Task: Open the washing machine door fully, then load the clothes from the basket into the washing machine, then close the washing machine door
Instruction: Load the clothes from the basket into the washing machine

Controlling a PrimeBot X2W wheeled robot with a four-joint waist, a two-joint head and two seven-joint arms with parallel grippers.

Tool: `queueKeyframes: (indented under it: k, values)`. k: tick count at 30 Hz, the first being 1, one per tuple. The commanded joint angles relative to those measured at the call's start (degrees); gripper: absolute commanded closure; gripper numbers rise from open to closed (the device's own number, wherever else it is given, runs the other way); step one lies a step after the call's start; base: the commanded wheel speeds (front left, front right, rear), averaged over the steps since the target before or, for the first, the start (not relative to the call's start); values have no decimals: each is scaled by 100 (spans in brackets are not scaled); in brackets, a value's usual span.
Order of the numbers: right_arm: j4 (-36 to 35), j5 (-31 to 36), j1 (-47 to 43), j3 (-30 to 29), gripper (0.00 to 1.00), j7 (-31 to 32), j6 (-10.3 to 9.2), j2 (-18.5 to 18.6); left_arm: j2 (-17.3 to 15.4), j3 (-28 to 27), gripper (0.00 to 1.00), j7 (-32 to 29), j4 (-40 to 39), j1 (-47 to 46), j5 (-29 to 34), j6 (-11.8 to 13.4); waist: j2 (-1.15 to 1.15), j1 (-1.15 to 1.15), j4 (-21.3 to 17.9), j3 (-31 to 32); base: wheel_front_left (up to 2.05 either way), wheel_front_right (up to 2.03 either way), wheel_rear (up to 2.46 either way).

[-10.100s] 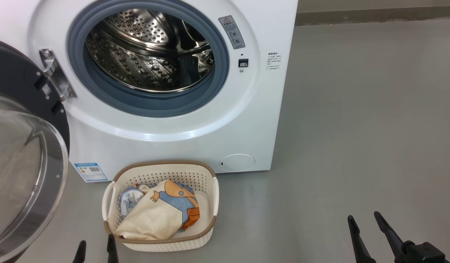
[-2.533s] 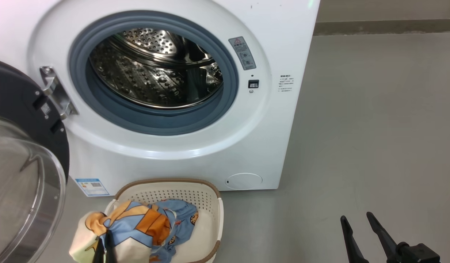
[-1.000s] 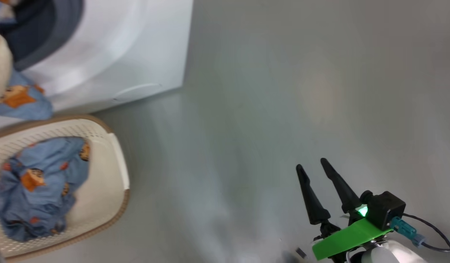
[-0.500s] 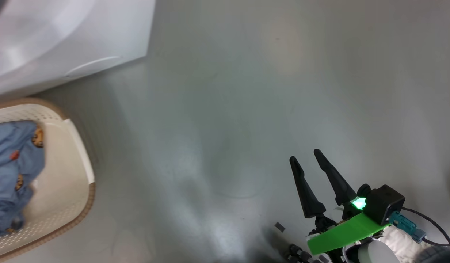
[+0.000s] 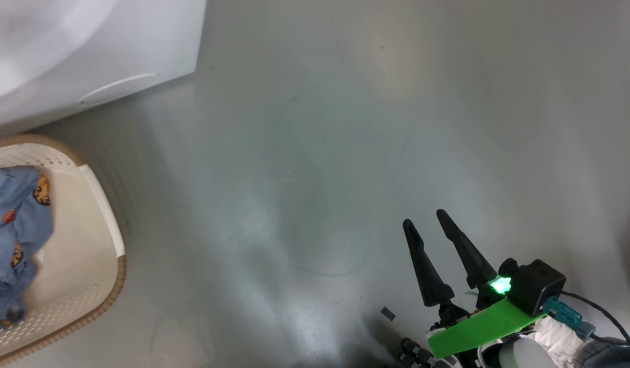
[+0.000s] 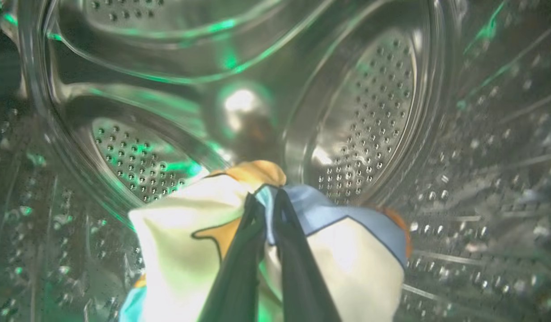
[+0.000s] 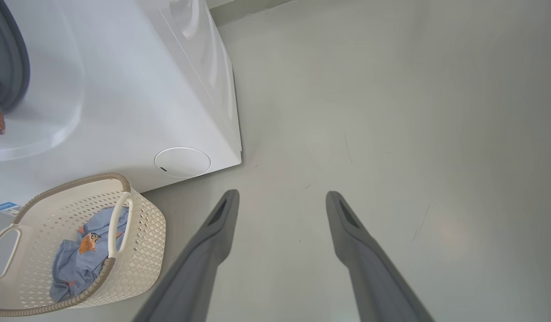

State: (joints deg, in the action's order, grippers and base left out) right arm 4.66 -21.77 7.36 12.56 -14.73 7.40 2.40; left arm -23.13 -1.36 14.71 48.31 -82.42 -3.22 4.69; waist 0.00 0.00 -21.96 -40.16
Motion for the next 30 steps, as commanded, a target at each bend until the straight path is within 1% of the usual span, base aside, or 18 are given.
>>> queueKeyframes:
  k: [1,2,3,4,5,11,18,23,26,30]
  values:
    - [-87,-36,-111,135,0,-27,9,48,-252,19,74,29,-6,-16,91,60,0,0,24,24,0,0,0]
    - [-72,-37,-105,133,0,-27,9,48,-246,35,61,29,144,-12,103,88,0,0,36,52,0,0,0]
    - [-53,-33,-104,133,0,-27,9,48,-256,68,30,29,341,-3,144,136,0,0,46,90,0,0,0]
    - [-40,-30,-105,130,0,-27,9,48,-262,109,7,20,546,-4,188,184,0,0,55,134,0,0,0]
    - [-25,-25,-113,118,0,-27,9,48,-249,119,0,7,725,-29,195,233,0,0,70,176,0,0,0]
    - [63,2,-145,109,0,-27,9,48,-105,226,0,-6,1460,-101,217,389,0,0,163,471,0,0,0]
    - [191,11,-174,77,0,-27,9,48,133,285,0,11,1876,-25,155,540,0,0,316,846,0,0,0]
    - [269,78,-187,8,0,-27,9,48,397,264,0,24,1950,252,29,626,0,0,503,1119,0,0,0]
    - [301,113,-180,-33,0,-27,9,48,592,213,0,27,1815,477,-79,699,0,0,650,1243,0,0,0]
    - [348,139,-159,-64,0,-27,9,48,802,221,0,28,1619,866,-146,731,0,0,828,1402,0,0,0]
